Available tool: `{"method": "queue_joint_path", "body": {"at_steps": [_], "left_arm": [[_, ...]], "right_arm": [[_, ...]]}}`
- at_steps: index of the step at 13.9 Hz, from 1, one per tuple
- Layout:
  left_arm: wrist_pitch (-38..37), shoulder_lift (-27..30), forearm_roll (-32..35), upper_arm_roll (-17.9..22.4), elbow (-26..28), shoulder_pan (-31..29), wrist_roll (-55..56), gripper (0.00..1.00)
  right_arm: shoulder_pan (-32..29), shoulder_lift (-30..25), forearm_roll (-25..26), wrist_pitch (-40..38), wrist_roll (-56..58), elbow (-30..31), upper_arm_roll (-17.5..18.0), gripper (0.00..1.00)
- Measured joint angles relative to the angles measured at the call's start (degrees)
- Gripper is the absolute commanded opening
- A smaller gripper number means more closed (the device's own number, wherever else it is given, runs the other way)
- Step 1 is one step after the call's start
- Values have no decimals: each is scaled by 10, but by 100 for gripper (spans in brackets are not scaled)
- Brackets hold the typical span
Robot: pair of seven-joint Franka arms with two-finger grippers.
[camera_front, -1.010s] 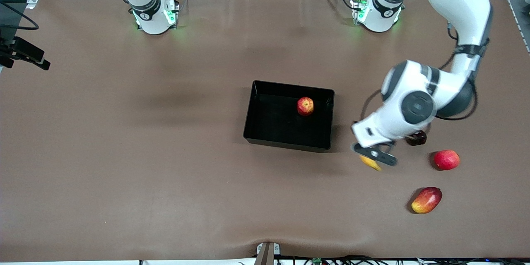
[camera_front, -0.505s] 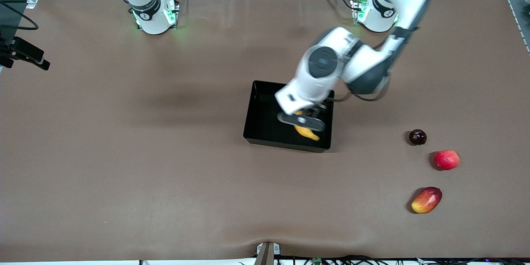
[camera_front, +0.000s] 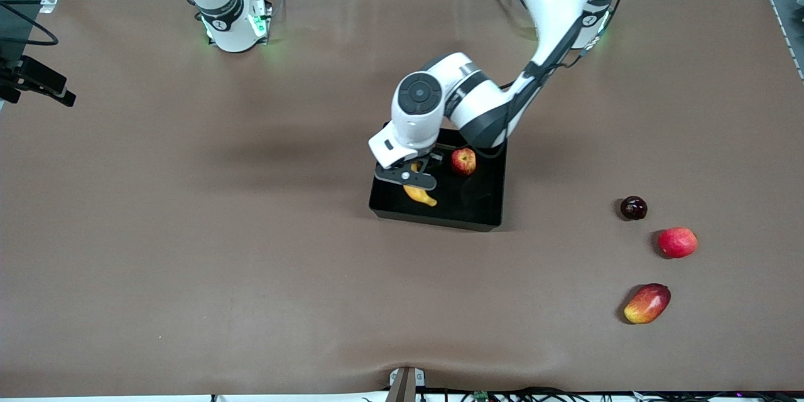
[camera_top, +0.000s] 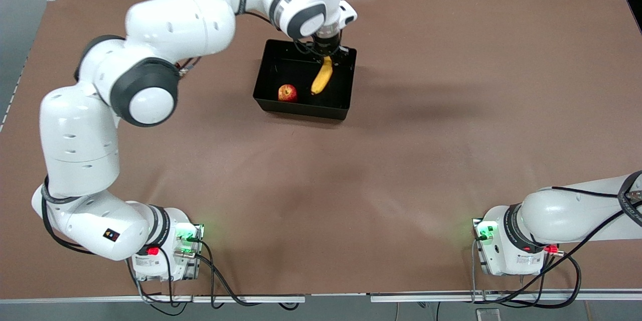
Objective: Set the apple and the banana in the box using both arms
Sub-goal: 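Carry the banana over the box and lower it inside with the left gripper, then open the left gripper to release the banana in the box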
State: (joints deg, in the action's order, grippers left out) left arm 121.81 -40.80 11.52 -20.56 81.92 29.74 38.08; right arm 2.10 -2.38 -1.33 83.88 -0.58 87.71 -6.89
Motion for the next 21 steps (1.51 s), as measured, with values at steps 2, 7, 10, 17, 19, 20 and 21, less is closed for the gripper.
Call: {"method": "queue_joint_path", "body": {"at_steps": [2, 7, 10, 17, 19, 20, 21], "left_arm": [[22, -22, 3, 15, -5, 20, 9, 0], [44, -52, 22, 28, -8, 29, 10, 0], [45, -66, 34, 30, -9, 29, 10, 10], [45, -85, 35, 42, -10, 31, 10, 100], [46, -85, 35, 48, -12, 30, 10, 100], [46, -84, 36, 49, -16, 30, 10, 100], [46, -81, 36, 50, -23, 29, 10, 100]], "right_arm": [[0, 0, 0, 0, 0, 0, 0, 100], [0, 0, 0, 0, 0, 0, 0, 100], [0, 0, 0, 0, 0, 0, 0, 100], [0, 0, 0, 0, 0, 0, 0, 100], [0, 0, 0, 0, 0, 0, 0, 100], [0, 0, 0, 0, 0, 0, 0, 100], [0, 0, 0, 0, 0, 0, 0, 100]]}}
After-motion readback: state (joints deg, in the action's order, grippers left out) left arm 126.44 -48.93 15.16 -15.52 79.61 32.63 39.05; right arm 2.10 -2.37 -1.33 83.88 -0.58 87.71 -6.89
